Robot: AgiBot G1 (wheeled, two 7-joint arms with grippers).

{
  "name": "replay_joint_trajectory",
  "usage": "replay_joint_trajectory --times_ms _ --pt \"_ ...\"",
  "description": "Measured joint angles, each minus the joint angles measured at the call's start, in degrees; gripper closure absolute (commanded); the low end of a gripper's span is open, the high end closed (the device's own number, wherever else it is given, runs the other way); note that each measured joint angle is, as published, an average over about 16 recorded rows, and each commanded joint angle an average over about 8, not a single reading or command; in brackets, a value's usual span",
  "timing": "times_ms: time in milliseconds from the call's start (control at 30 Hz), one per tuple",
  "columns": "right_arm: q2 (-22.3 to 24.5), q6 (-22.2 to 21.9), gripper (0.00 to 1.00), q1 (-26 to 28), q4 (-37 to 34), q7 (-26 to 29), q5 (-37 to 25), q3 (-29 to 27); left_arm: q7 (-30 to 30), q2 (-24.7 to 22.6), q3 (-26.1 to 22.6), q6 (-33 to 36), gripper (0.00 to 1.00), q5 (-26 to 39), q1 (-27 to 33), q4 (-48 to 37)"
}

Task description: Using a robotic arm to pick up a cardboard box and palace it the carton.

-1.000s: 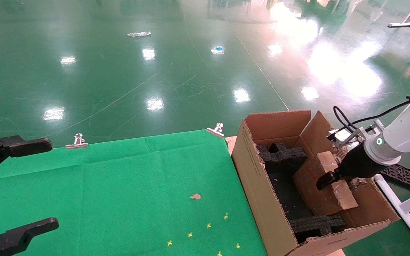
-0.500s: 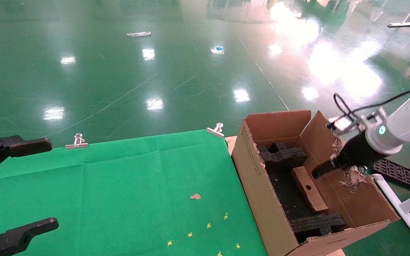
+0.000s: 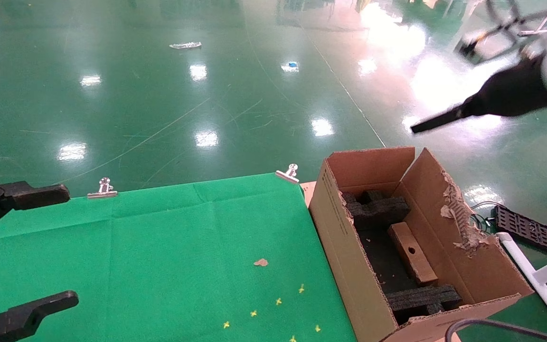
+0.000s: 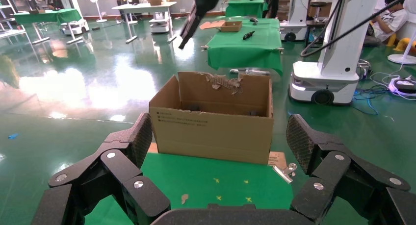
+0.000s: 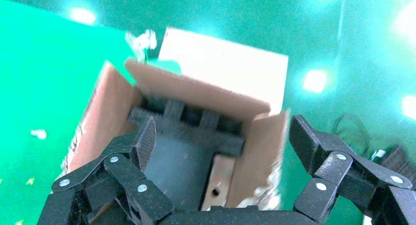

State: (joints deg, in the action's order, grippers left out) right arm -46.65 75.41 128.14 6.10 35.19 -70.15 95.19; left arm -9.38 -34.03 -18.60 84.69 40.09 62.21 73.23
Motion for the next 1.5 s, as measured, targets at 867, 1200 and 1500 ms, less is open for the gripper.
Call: replay_joint_trajectory --times_ms 867,1200,1500 --pt "4.31 3.83 0.00 -16.41 21.39 -8.55 9.23 -24.03 0.03 0.01 -0.04 0.00 0.00 -0.03 0.02 -0.05" --pt "6.06 5.37 0.00 -28.39 32.40 -12.35 13.78 -37.20 0.04 0.01 -0.05 -0.01 0.00 -0.04 0.02 -0.06" --pt "7.62 6.75 0.00 -39.08 42.22 -15.73 17.85 -48.96 0.05 0.02 -0.07 -0.01 0.00 -0.05 0.02 -0.06"
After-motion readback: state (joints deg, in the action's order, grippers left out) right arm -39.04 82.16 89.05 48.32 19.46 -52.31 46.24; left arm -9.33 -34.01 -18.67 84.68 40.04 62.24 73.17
